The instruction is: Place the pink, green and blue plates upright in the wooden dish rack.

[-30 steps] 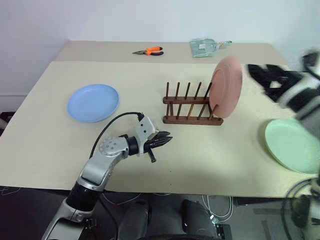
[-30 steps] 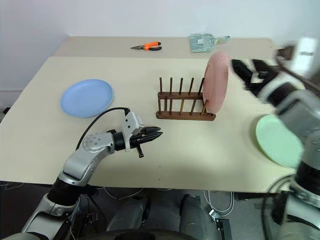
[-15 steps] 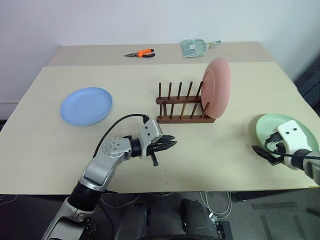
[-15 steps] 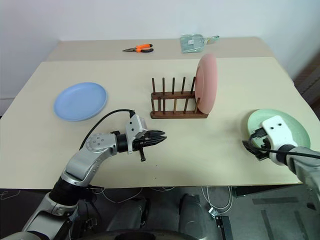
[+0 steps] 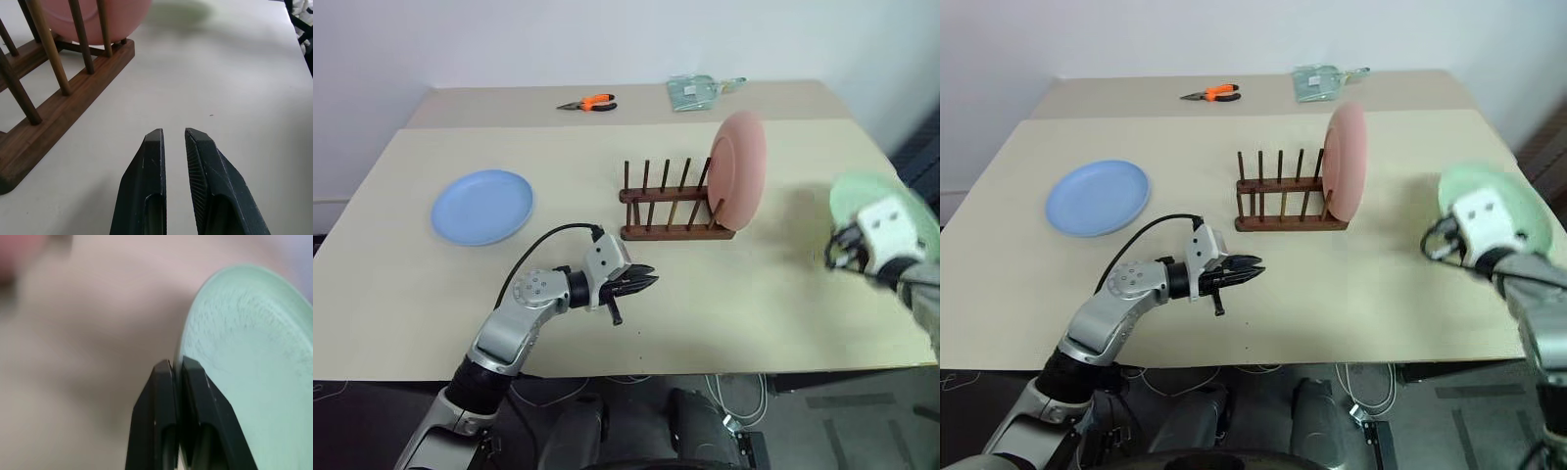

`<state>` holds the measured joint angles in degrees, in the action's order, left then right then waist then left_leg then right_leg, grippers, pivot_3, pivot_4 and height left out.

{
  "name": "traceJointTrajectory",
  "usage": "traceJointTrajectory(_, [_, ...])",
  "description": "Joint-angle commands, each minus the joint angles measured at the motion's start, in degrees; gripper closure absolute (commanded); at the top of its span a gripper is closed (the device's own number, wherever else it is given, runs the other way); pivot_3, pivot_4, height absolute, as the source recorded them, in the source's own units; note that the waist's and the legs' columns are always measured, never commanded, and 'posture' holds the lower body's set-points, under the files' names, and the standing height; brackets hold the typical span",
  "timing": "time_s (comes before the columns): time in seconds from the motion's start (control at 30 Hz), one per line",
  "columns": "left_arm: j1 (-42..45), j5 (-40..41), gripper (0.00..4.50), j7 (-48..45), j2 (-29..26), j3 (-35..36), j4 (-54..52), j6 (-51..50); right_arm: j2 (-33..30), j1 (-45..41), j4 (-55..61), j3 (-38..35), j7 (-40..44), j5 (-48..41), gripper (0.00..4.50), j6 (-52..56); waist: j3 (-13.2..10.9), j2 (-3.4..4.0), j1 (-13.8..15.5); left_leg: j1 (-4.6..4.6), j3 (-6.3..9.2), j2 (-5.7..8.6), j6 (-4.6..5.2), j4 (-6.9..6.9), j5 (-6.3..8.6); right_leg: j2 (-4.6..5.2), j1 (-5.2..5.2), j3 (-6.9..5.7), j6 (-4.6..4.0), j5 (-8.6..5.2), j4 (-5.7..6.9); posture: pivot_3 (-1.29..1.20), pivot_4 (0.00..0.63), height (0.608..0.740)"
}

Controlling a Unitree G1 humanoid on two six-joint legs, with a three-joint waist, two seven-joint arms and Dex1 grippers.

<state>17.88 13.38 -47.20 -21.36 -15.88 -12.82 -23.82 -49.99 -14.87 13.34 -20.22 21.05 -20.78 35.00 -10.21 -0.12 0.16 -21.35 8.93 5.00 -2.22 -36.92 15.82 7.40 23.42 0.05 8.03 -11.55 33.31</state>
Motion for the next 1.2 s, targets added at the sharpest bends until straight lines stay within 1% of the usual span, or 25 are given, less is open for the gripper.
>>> traceJointTrajectory(0.03, [-0.55,1.44,3.86,0.29,-0.68,2.97,-1.45,1.95,4.0,-14.71,6.05,-8.75,-1.37,-15.8,4.46,2.87,-0.02,-0.03,0.26,0.0,0.05,-0.01,0.0,0.01,0.0,-0.02,0.0,-0.01,0.02,0.02,0.01,0.0,0.15,0.74])
traceJointTrajectory(0.1, [-0.75,1.24,3.86,0.43,-1.21,3.72,-0.95,2.34,6.68,-22.19,7.82,-11.69,-2.15,-29.5,4.46,7.85,-0.01,-0.08,0.61,-0.03,0.22,-0.05,0.0,0.05,0.0,-0.1,0.0,-0.06,-0.01,0.05,-0.02,0.0,0.15,0.74])
traceJointTrajectory(0.17, [-0.7,1.3,3.86,0.62,-1.53,4.35,-0.5,2.55,9.01,-26.73,9.1,-12.82,-4.7,-41.89,4.46,11.61,0.0,-0.15,1.0,-0.06,0.38,-0.05,0.0,0.06,0.0,-0.1,-0.06,-0.14,-0.19,0.16,-0.07,0.0,0.15,0.74])
traceJointTrajectory(0.23, [-0.75,1.52,3.86,0.58,-1.77,4.92,-0.32,2.54,12.35,-29.16,10.38,-11.19,-9.95,-53.49,4.46,13.29,0.04,-0.25,1.05,-0.1,0.48,-0.01,0.01,0.05,0.0,-0.09,-0.11,-0.16,-0.21,0.14,-0.17,0.0,0.15,0.74])
traceJointTrajectory(0.3, [-0.88,1.75,3.86,0.56,-1.99,5.39,-0.15,2.57,16.71,-29.52,11.59,-7.84,-16.08,-64.41,4.46,12.78,0.05,-0.26,0.84,-0.1,0.48,0.03,0.01,0.03,0.01,-0.03,-0.13,-0.11,-0.36,0.06,-0.18,0.0,0.15,0.74])
traceJointTrajectory(0.4, [-1.32,2.41,3.86,0.36,-2.65,6.34,-0.48,2.09,20.57,-27.71,11.24,-2.76,-23.79,-69.84,4.46,12.79,0.03,-0.21,0.53,-0.08,0.51,0.03,0.01,0.03,0.01,-0.03,-0.05,-0.05,-0.37,0.06,-0.09,0.0,0.15,0.74])
traceJointTrajectory(0.47, [-1.67,2.89,3.86,0.26,-3.05,6.92,-0.89,1.71,21.8,-26.44,9.29,-0.28,-28.45,-72.36,4.46,12.65,0.03,-0.21,0.56,-0.08,0.49,0.03,0.01,0.04,0.01,-0.05,-0.01,-0.06,-0.37,0.06,-0.05,0.0,0.15,0.74])
traceJointTrajectory(0.57, [-2.56,3.06,3.86,0.27,-3.78,7.22,-1.52,1.52,23.1,-24.4,6.0,2.62,-32.96,-74.89,4.46,12.61,0.04,-0.21,0.55,-0.07,0.45,0.05,0.01,0.05,0.0,-0.06,0.01,-0.06,-0.35,0.08,-0.03,0.0,0.15,0.74])
traceJointTrajectory(0.8, [-3.44,3.03,3.86,0.85,-3.91,7.05,-2.53,1.24,23.66,-24.41,0.22,4.01,-35.6,-77.25,4.46,11.75,0.02,-0.17,0.48,-0.07,0.39,0.05,0.01,0.05,0.0,-0.08,0.02,-0.05,-0.32,0.1,-0.02,0.0,0.15,0.74])
traceJointTrajectory(0.97, [-3.07,2.95,3.86,1.35,-3.57,6.62,-2.69,0.97,24.3,-25.28,-5.05,5.49,-34.97,-72.81,4.46,11.84,0.02,-0.17,0.42,-0.06,0.37,0.05,0.01,0.05,0.0,-0.1,0.02,-0.05,-0.28,0.12,-0.01,0.0,0.15,0.74])
traceJointTrajectory(1.07, [-3.06,2.71,3.86,1.2,-3.88,6.51,-2.68,0.84,24.08,-26.46,-6.9,6.11,-32.93,-69.07,3.49,11.82,0.02,-0.17,0.4,-0.06,0.37,0.05,0.01,0.05,0.0,-0.11,0.03,-0.05,-0.22,0.15,0.01,0.0,0.15,0.74])
traceJointTrajectory(1.1, [-3.12,3.14,3.86,1.02,-3.94,6.6,-2.76,0.19,23.74,-26.84,-7.04,6.41,-32.07,-67.23,3.04,11.73,0.02,-0.16,0.4,-0.06,0.37,0.05,0.01,0.05,0.0,-0.11,0.04,-0.05,-0.22,0.15,0.01,0.0,0.15,0.74])
traceJointTrajectory(1.17, [-3.31,4.48,3.3,1.14,-3.81,7.36,-3.14,-1.53,21.14,-27.9,-5.36,8.55,-27.67,-58.25,2.0,10.05,0.01,-0.15,0.38,-0.06,0.37,0.05,0.01,0.05,0.0,-0.11,0.04,-0.05,-0.22,0.16,0.01,0.0,0.15,0.74])
traceJointTrajectory(1.2, [-3.43,5.43,2.96,2.04,-3.59,8.99,-3.46,-2.23,17.62,-28.61,-3.21,10.94,-23.68,-49.81,1.5,6.99,-0.01,-0.13,0.4,-0.06,0.36,0.05,0.01,0.05,0.0,-0.12,0.04,-0.05,-0.21,0.15,0.01,0.0,0.15,0.74])
